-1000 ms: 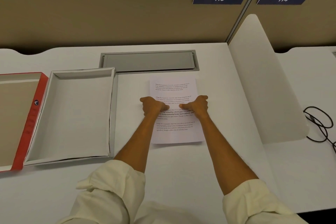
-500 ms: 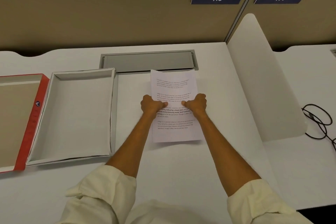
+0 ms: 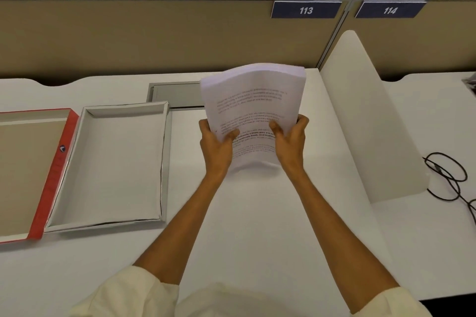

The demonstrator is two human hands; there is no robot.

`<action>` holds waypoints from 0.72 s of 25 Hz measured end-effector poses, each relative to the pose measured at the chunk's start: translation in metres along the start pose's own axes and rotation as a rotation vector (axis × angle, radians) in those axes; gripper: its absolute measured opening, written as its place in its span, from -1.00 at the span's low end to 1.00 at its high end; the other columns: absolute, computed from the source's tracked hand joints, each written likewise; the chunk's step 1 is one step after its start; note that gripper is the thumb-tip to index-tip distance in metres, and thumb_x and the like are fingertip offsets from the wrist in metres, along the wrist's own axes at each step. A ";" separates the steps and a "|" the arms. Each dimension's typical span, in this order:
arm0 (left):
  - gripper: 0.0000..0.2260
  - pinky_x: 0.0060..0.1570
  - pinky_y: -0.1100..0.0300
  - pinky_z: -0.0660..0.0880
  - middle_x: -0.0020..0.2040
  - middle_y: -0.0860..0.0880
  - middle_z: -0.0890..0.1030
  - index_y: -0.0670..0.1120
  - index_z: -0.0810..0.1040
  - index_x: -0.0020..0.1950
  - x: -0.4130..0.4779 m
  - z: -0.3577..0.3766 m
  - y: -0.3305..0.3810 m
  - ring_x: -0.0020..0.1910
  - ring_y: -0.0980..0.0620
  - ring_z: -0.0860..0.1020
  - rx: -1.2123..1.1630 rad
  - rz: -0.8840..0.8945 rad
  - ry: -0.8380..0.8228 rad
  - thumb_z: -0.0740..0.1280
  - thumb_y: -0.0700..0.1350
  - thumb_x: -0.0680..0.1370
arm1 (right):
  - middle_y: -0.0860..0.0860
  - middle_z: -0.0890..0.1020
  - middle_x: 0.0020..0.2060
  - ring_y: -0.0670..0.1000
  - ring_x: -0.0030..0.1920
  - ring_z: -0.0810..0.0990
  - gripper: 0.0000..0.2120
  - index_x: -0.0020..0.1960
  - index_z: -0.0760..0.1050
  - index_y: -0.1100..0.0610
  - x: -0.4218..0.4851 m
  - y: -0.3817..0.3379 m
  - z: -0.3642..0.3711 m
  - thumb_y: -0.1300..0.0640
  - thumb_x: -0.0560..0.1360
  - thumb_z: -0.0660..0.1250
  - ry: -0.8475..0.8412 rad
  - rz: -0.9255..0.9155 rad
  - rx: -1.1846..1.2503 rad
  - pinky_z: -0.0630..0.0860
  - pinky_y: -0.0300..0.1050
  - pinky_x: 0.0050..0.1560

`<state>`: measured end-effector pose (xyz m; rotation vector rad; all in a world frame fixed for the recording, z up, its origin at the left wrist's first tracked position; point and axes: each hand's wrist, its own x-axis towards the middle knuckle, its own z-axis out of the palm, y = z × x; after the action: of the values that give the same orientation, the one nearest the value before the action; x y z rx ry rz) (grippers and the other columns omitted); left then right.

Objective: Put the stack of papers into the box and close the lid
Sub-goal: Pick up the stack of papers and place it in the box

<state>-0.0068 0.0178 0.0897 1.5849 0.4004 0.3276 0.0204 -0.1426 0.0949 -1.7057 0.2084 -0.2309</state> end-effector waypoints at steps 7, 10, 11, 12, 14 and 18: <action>-0.54 -0.14 0.45 0.58 0.04 0.26 0.53 0.22 0.31 0.07 -0.012 -0.005 -0.012 0.02 0.38 0.57 -0.010 0.071 -0.011 0.50 -0.17 0.43 | -0.14 0.52 0.10 -0.24 0.07 0.58 -0.58 0.16 0.19 -0.05 -0.022 0.023 -0.005 0.15 0.50 0.40 0.002 -0.011 0.115 0.59 -0.33 -0.09; -0.54 -0.16 0.48 0.56 0.03 0.27 0.53 0.21 0.31 0.06 -0.015 -0.003 -0.017 0.01 0.37 0.58 -0.004 0.081 -0.014 0.50 -0.18 0.43 | -0.14 0.52 0.09 -0.27 0.05 0.57 -0.56 0.17 0.20 -0.05 -0.023 0.029 -0.006 0.15 0.49 0.41 0.015 0.010 0.104 0.59 -0.35 -0.08; -0.54 -0.16 0.48 0.56 0.03 0.28 0.53 0.22 0.31 0.06 -0.015 -0.003 -0.019 0.00 0.34 0.59 -0.001 0.077 -0.013 0.50 -0.17 0.43 | -0.15 0.53 0.09 -0.27 0.05 0.57 -0.56 0.17 0.20 -0.05 -0.024 0.030 -0.006 0.15 0.49 0.42 0.016 0.016 0.101 0.59 -0.34 -0.09; -0.55 -0.17 0.49 0.55 0.03 0.29 0.52 0.22 0.31 0.06 -0.016 -0.003 -0.020 -0.01 0.32 0.59 0.003 0.073 -0.013 0.50 -0.17 0.43 | -0.15 0.53 0.09 -0.27 0.05 0.57 -0.56 0.17 0.20 -0.05 -0.024 0.032 -0.007 0.15 0.49 0.42 0.017 0.020 0.098 0.60 -0.33 -0.09; -0.55 -0.18 0.50 0.54 0.03 0.29 0.52 0.22 0.32 0.07 -0.017 -0.002 -0.022 -0.01 0.35 0.59 0.002 0.074 -0.009 0.49 -0.16 0.43 | -0.15 0.53 0.09 -0.26 0.06 0.57 -0.56 0.17 0.20 -0.06 -0.025 0.035 -0.007 0.14 0.49 0.42 0.017 0.015 0.095 0.60 -0.32 -0.09; -0.52 -0.17 0.52 0.53 0.04 0.28 0.52 0.25 0.32 0.11 -0.016 -0.003 -0.024 0.03 0.41 0.56 -0.007 0.076 -0.002 0.51 -0.13 0.42 | -0.18 0.53 0.08 -0.24 0.07 0.57 -0.53 0.18 0.22 -0.08 -0.024 0.036 -0.008 0.10 0.46 0.45 0.015 0.003 0.087 0.63 -0.27 -0.06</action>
<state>-0.0241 0.0140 0.0669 1.5958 0.3375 0.3845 -0.0052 -0.1491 0.0595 -1.6174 0.2093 -0.2467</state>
